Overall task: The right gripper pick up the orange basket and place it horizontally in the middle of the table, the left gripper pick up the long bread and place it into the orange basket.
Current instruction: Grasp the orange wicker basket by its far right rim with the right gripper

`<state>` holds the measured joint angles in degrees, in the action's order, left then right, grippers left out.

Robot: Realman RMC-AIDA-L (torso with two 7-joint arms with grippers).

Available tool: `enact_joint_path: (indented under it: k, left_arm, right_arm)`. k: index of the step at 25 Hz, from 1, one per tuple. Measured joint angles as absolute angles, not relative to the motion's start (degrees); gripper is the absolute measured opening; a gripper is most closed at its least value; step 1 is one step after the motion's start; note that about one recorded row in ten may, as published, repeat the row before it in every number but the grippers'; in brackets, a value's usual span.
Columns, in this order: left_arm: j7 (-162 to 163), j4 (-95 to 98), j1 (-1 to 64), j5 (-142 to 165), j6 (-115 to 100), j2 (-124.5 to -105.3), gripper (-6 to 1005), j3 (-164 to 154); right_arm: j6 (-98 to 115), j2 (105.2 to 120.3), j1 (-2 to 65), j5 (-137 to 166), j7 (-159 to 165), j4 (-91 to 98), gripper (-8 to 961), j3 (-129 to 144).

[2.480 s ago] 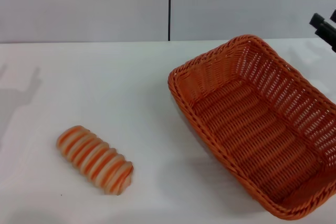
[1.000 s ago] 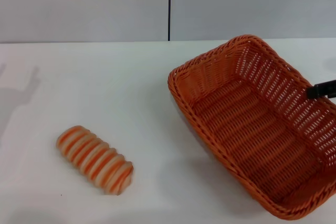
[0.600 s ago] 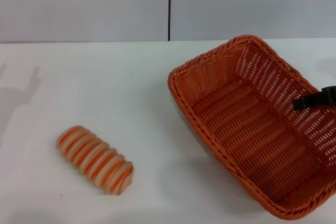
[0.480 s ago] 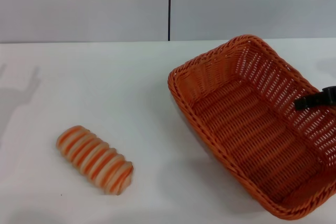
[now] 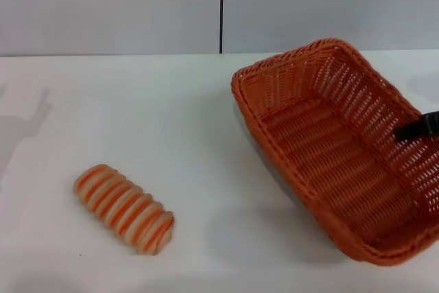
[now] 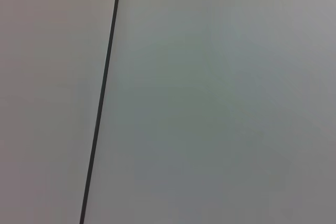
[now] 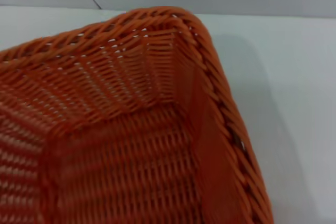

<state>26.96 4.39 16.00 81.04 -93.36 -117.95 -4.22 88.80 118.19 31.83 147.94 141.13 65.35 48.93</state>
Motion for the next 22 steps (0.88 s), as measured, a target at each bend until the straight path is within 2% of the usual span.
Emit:
enact_joint_path:
  k: [4, 15, 22]
  left_arm:
    - [27.0, 4.4, 15.9, 81.0, -93.5, -117.95, 846, -4.2]
    - [27.1, 4.4, 16.2, 81.0, -93.4, -117.95, 845, -4.2]
    - [27.1, 4.4, 16.3, 81.0, -93.5, -117.96, 844, -4.3]
  right_arm:
    - [89.1, 117.89, 32.4, 148.0, 140.0, 66.8, 182, 49.4]
    - [95.8, 116.02, 37.3, 148.0, 130.1, 69.5, 145, 51.3]
    - [99.8, 113.64, 40.6, 148.2, 120.7, 69.1, 145, 51.4]
